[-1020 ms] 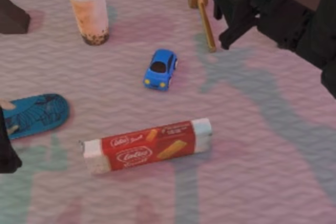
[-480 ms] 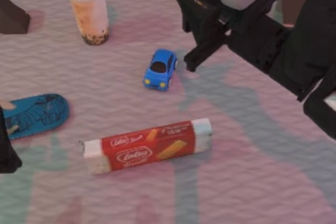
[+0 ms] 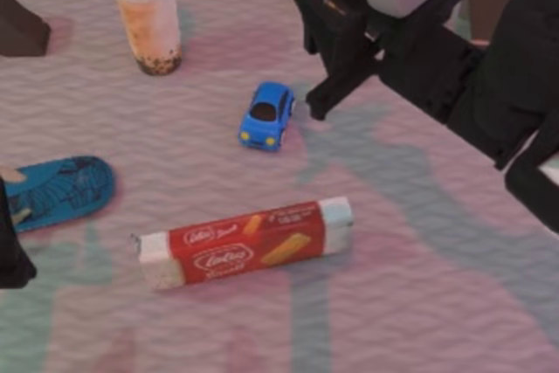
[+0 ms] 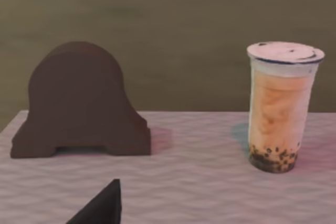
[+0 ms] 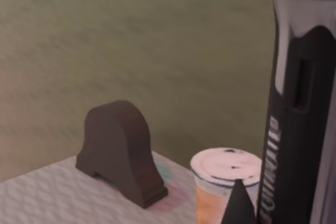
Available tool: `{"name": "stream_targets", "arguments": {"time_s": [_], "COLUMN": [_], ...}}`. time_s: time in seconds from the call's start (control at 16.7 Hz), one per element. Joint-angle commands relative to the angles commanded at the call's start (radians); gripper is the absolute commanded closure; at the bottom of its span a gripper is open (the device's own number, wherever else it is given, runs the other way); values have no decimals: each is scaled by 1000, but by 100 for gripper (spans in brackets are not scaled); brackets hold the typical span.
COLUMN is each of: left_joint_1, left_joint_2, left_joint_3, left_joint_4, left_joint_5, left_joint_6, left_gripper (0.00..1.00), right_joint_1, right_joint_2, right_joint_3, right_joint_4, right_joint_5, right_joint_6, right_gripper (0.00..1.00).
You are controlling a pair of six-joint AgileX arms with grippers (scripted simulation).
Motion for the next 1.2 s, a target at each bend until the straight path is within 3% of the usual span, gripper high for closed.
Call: {"name": "stream_targets", "arguments": {"time_s": [0.12,0.3,0.96,1.2], "left_joint_1": [-5,-36,-234,-288], "left_joint_2": [13,109,953,1174], "left_joint_3": [10,82,555,690], "left_joint_4": [8,60,402,501], "left_joint_5": [11,83,565,696], "left_joint_6": [0,1,4,6], "left_gripper": [0,0,0,0], "right_joint_1": [0,0,0,0], "right_joint_2": [0,0,0,0], "right_joint_3": [0,0,0,0], "right_joint_4": [0,0,0,0], "right_joint_5": [0,0,0,0], "right_joint_6": [0,0,0,0], "right_gripper": [100,100,100,100]}}
